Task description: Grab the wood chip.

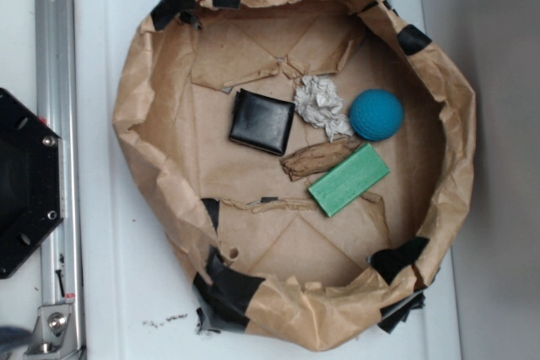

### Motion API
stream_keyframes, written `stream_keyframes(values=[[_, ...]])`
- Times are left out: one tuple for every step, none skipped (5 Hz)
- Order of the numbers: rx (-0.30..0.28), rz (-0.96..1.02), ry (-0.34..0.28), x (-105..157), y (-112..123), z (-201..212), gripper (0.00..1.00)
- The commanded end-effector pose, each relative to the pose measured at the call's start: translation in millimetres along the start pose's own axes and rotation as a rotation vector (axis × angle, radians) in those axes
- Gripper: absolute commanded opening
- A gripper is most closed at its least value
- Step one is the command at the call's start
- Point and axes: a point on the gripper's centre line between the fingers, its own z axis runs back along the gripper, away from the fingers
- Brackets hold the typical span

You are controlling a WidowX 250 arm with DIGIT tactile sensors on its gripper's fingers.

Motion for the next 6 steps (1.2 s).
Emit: stream_keyframes(values=[[0.0,0.0,0.0,0,0,0,1.0],[0.074,0.021,0.031,35,11,-35,1.0],[-0.027,-0.042,0.011,81,10,-65,1.0],[-0.041,-0.102,0.022,117,12,-97,1.0],[-0.034,-0.321,-0.08,135,-6,-136,1.0],[-0.085,-0.44,-0.052,126,-8,-174,1.0]])
